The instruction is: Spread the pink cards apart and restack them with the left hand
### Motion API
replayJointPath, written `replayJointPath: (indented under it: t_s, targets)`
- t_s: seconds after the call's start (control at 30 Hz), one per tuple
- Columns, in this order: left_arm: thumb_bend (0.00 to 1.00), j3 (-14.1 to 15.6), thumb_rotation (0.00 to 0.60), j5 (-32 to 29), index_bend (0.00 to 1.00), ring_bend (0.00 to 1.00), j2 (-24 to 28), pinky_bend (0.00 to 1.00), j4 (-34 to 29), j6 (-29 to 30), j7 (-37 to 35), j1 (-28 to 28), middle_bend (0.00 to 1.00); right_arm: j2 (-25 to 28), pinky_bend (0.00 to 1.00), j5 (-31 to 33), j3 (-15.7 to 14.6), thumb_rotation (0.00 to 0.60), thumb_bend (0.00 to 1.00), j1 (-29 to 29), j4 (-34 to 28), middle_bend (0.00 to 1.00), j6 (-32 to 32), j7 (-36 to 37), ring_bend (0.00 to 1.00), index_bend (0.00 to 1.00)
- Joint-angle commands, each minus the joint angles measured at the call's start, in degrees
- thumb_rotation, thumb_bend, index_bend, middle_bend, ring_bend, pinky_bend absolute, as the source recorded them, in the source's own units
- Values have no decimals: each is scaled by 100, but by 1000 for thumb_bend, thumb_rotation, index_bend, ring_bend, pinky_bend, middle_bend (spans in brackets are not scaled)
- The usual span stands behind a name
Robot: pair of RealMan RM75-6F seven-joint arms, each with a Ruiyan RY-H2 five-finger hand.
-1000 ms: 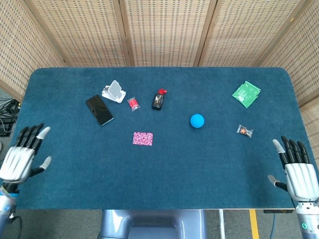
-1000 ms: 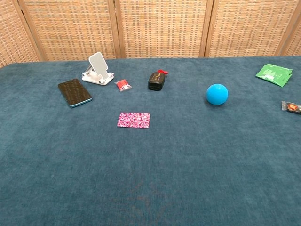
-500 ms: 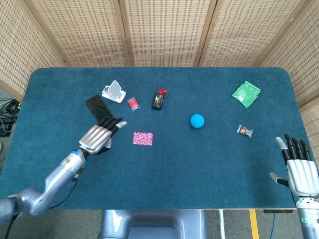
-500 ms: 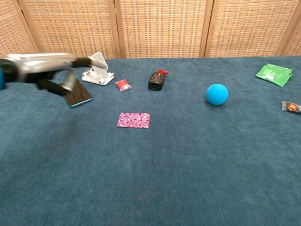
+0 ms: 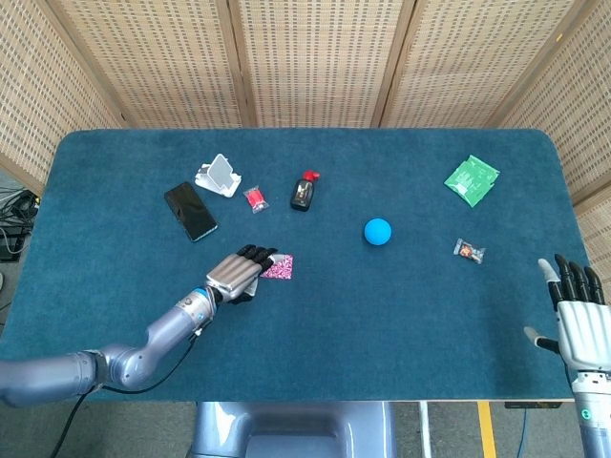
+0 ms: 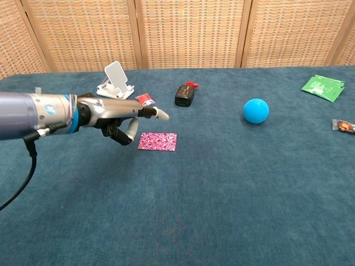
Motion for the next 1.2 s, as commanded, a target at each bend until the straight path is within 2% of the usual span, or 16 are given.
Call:
replayJointPath:
  t_s: [0.03, 0.33, 0.87, 1.0, 1.2]
  targets:
    - [1000, 128, 600, -150, 0, 0, -215, 0, 241, -77, -132, -143, 0, 10, 0, 11, 4, 600, 0, 6, 7, 0, -12, 30, 0, 0]
    - [1000, 293, 600, -223, 0, 0, -475, 0, 442, -13, -256, -310, 0, 38, 0, -1, -3, 600, 0, 3, 15, 0, 5, 106, 0, 0]
    - [1000, 716, 600, -724, 0, 0, -319, 0, 183, -294, -285, -644, 0, 60, 0, -68, -37, 600, 0, -13, -24, 0, 67, 129, 0, 0]
    - [1000, 781, 600, -596, 0, 0, -207, 0, 29, -296, -401, -608, 0, 61, 0, -60, -39, 600, 0, -12, -26, 0, 59, 130, 0, 0]
    - [1000, 1044, 600, 68, 0, 0, 94, 0, -380, -482, -741, -353, 0, 61, 0, -51, -34, 600, 0, -5, -33, 0, 56, 123, 0, 0]
